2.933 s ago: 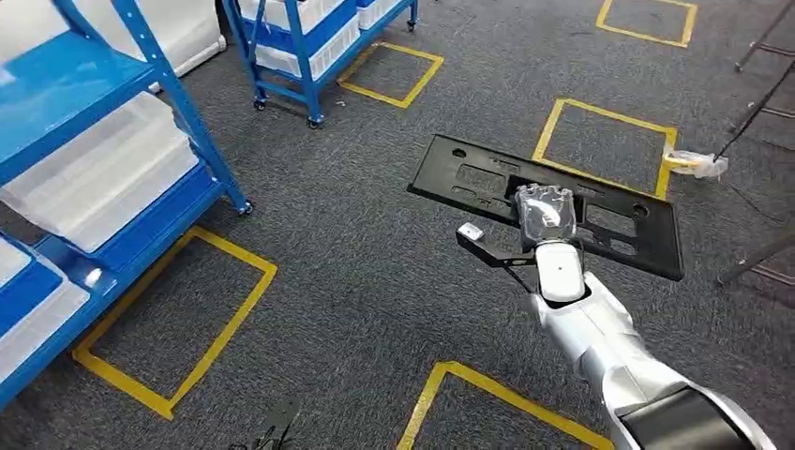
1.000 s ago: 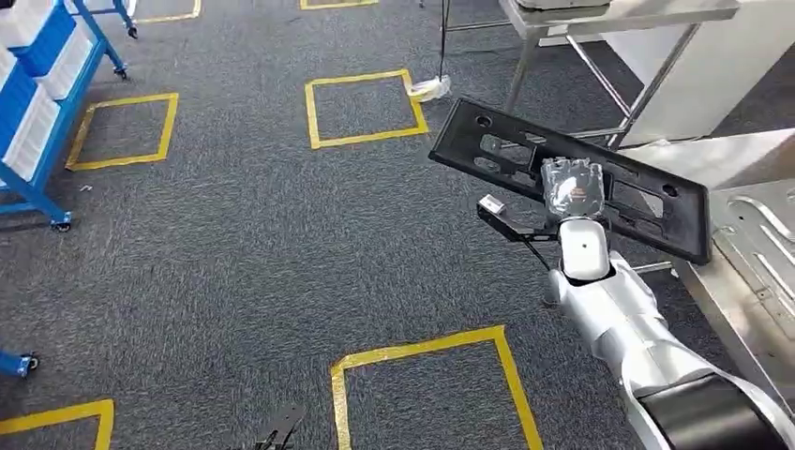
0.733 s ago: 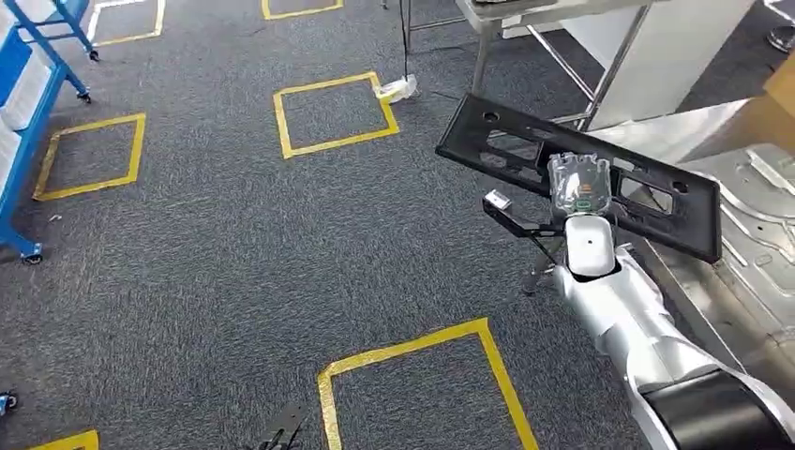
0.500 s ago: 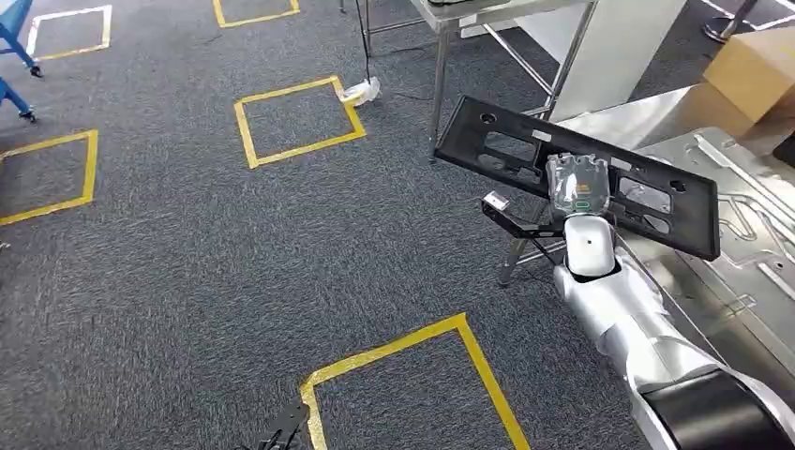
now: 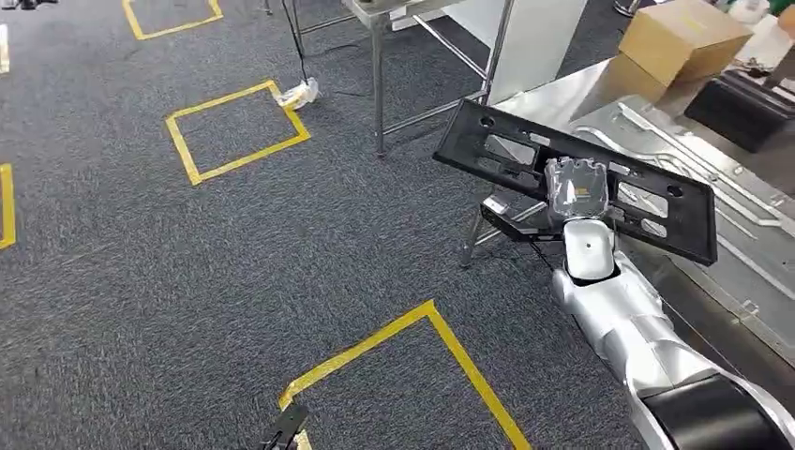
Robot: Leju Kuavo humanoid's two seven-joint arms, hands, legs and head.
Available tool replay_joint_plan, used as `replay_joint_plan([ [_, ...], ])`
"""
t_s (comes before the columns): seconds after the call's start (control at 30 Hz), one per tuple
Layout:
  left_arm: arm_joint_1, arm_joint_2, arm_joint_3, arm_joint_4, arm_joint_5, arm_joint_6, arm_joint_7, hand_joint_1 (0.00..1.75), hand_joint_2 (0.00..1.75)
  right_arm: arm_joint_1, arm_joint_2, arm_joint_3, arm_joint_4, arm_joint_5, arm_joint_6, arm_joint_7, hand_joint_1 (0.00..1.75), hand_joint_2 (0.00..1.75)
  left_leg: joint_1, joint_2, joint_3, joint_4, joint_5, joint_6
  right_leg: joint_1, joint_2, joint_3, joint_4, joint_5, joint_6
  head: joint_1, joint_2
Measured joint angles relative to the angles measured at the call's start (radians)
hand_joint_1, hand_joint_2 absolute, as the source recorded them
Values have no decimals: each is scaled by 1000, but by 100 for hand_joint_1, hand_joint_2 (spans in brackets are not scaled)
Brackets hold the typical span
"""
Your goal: Take the parts from the cabinet and place them on the table.
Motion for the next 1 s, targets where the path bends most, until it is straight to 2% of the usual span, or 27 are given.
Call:
replay_joint_plan([
  [0.03,1,0,0,0,0,0,0,0,175,1,0,0,0,0,0,0,175,175,0,6,2,-1,-2,-4,0,18,-1,3,0,-9,-1,0],
  [0.1,1,-1,0,0,0,0,0,0,175,3,-2,0,1,0,0,0,175,175,-1,26,11,-4,-3,-13,4,38,-4,4,-1,-16,-1,0],
  [0.13,0,-2,0,0,0,0,0,0,175,2,-4,0,0,0,0,0,175,175,1,30,14,-3,-10,-21,-5,48,0,-2,2,-26,-2,0],
  [0.17,-1,-1,0,-1,0,0,-1,0,175,1,-3,0,0,0,0,0,175,175,6,-12,10,14,-27,-26,-9,58,7,-6,3,-31,-2,0],
  [0.2,-1,-1,0,-1,0,0,-2,0,175,-2,-3,0,0,0,0,1,175,175,8,-53,-14,69,-60,-27,-10,65,8,-6,3,-41,-2,0],
  [0.27,4,-1,0,0,0,0,-2,0,175,-1,2,0,0,0,0,1,175,175,9,-76,-96,240,-136,-31,-9,89,8,-6,3,-45,-2,0],
  [0.3,6,-1,0,0,0,0,-2,0,175,2,3,0,0,0,0,0,175,175,9,-78,-134,307,-153,-31,-7,103,8,-5,3,-45,-2,0],
  [0.33,8,-1,0,0,0,0,-2,0,175,5,5,0,0,0,0,0,175,175,9,-78,-154,334,-146,-29,-5,117,8,-4,3,-45,-2,0],
  [0.37,8,-1,0,0,0,0,-2,0,175,6,5,0,0,0,1,0,175,175,8,-80,-149,309,-116,-26,-4,130,9,-2,2,-46,-2,0],
  [0.4,7,-1,0,0,0,0,-2,0,175,6,5,0,0,0,2,0,175,175,8,-83,-123,239,-68,-21,-4,144,9,-1,2,-46,-2,0],
  [0.43,6,-1,0,0,-1,0,-3,0,175,5,5,0,0,0,3,1,175,175,8,-95,-83,142,-13,-16,-4,158,9,0,2,-45,-2,0],
  [0.47,6,-1,0,0,-1,0,-3,0,175,4,6,0,0,0,4,3,175,175,8,-129,-44,50,28,-10,-6,171,9,1,2,-44,-2,0],
  [0.5,6,1,0,0,-2,0,-3,0,175,4,7,0,0,0,4,3,175,175,14,-176,-30,23,14,-3,-3,181,3,4,1,-39,-1,0],
  [0.57,7,1,0,0,-3,0,-3,0,175,4,8,1,0,0,6,4,175,175,8,-160,-27,14,16,-6,-14,205,-7,3,8,-23,-2,0],
  [0.6,6,1,0,0,-4,0,-2,0,175,6,8,1,0,0,7,3,175,175,6,-150,-25,15,17,-4,-17,219,-7,-3,13,-15,-3,0],
  [0.63,4,1,0,-1,-4,0,-3,0,175,5,3,1,0,0,7,4,175,175,9,-136,-21,4,22,3,-12,232,-9,-7,16,-7,-1,0],
  [0.67,1,-2,0,-1,-5,0,-3,0,175,5,-2,1,0,0,7,4,175,175,16,-118,-15,-11,31,11,-14,204,-14,3,7,-6,-2,0],
  [0.7,-1,-2,1,-1,-5,0,-3,0,175,0,-1,2,0,0,7,4,175,175,15,-108,-13,-18,33,21,-6,137,-28,34,-19,-2,8,0],
  [0.73,-2,-3,1,-1,-5,0,-3,0,175,-4,-1,2,0,0,7,4,175,175,14,-96,-13,-18,34,21,-6,99,-60,102,-58,4,9,0],
  [0.77,0,-3,1,-1,-5,-2,-3,0,175,-5,0,2,0,0,8,3,175,175,13,-84,-13,-16,33,21,-7,83,-97,184,-96,8,10,0],
  [0.8,3,-3,1,-1,-5,-1,-2,0,175,-2,0,2,0,0,8,3,175,175,13,-71,-13,-15,31,22,-9,77,-130,255,-121,11,10,0],
  [0.83,5,-3,1,-1,-5,0,-2,0,175,0,0,3,0,0,8,3,175,175,13,-58,-13,-13,29,21,-12,75,-150,296,-126,15,11,0],
  [0.87,6,-3,1,-1,-5,0,-2,0,175,1,0,3,0,0,9,4,175,175,13,-45,-13,-11,27,19,-16,74,-145,282,-105,18,11,0],
  [0.9,5,-3,1,-1,-5,0,-2,0,175,1,0,3,0,0,9,4,175,175,13,-34,-13,-8,24,17,-17,70,-117,228,-69,19,11,0],
  [0.93,4,-3,1,-1,-6,0,-2,0,175,-1,0,3,0,0,9,4,175,175,14,-22,-13,-3,20,14,-17,59,-67,135,-24,19,11,0],
  [0.97,3,-5,1,-1,-9,0,-2,0,175,-4,0,3,0,0,9,4,175,175,14,-11,-11,2,14,9,-15,31,-12,36,13,17,11,0],
  [1.0,2,-4,1,-1,-10,0,-2,0,175,-6,0,3,0,0,9,4,175,175,5,-4,-12,5,10,3,2,-15,0,7,-10,7,11,0],
])
